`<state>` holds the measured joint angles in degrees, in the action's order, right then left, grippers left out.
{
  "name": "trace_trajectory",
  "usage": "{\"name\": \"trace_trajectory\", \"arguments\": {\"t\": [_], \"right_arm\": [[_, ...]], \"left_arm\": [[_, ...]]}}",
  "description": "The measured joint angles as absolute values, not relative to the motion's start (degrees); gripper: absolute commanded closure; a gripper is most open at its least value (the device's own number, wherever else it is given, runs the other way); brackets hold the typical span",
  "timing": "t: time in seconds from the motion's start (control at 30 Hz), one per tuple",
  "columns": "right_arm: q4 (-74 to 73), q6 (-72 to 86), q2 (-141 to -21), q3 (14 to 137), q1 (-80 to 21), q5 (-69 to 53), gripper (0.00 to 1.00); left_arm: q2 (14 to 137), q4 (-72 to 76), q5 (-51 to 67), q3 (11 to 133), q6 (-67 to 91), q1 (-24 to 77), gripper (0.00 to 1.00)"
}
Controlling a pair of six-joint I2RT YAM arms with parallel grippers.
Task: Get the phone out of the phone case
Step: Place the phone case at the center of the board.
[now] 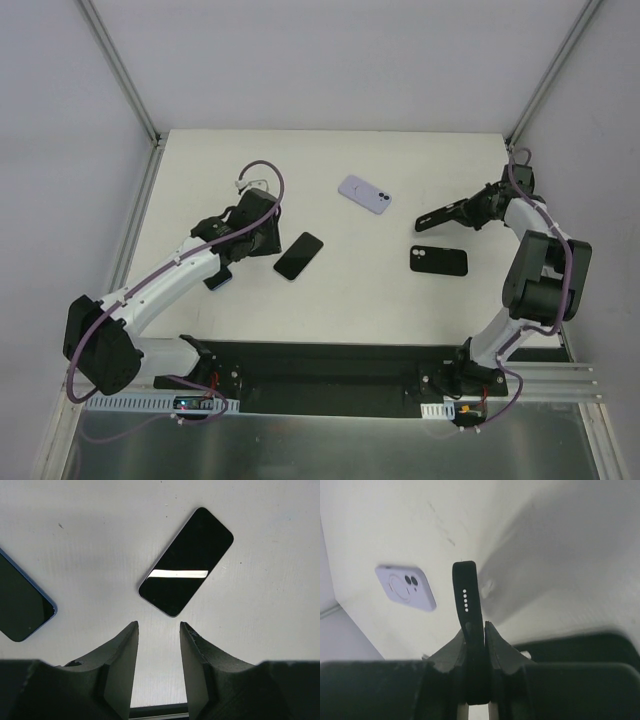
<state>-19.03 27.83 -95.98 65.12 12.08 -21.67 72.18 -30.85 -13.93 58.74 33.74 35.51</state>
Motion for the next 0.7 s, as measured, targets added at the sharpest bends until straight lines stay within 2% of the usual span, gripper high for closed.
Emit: {"name": "trace_trajectory", "arguments": {"t": [0.1, 0.13, 0.27, 0.7], "right_arm": [[-17.37, 29.65, -102.21, 69.56, 13.43, -21.3, 0.66], [-16.93, 30.2, -104.09, 71.31, 13.72, -21.17, 0.57], [-16.38, 31.31, -108.62, 76.86, 14.94, -19.44, 0.4], [-22.31, 25.34, -100.84, 79.35, 13.65, -6.61, 0.39]], "left_arm": [[70.87, -30.72, -13.96, 57.6, 33.82, 35.51, 0.63], [70.19, -30.74, -13.96, 57.14, 33.87, 35.51, 0.63], [67.26, -30.85, -13.93, 55.9, 34.0, 35.51, 0.62], [68.16, -30.76, -12.56, 55.77, 34.11, 35.51, 0.62]]}}
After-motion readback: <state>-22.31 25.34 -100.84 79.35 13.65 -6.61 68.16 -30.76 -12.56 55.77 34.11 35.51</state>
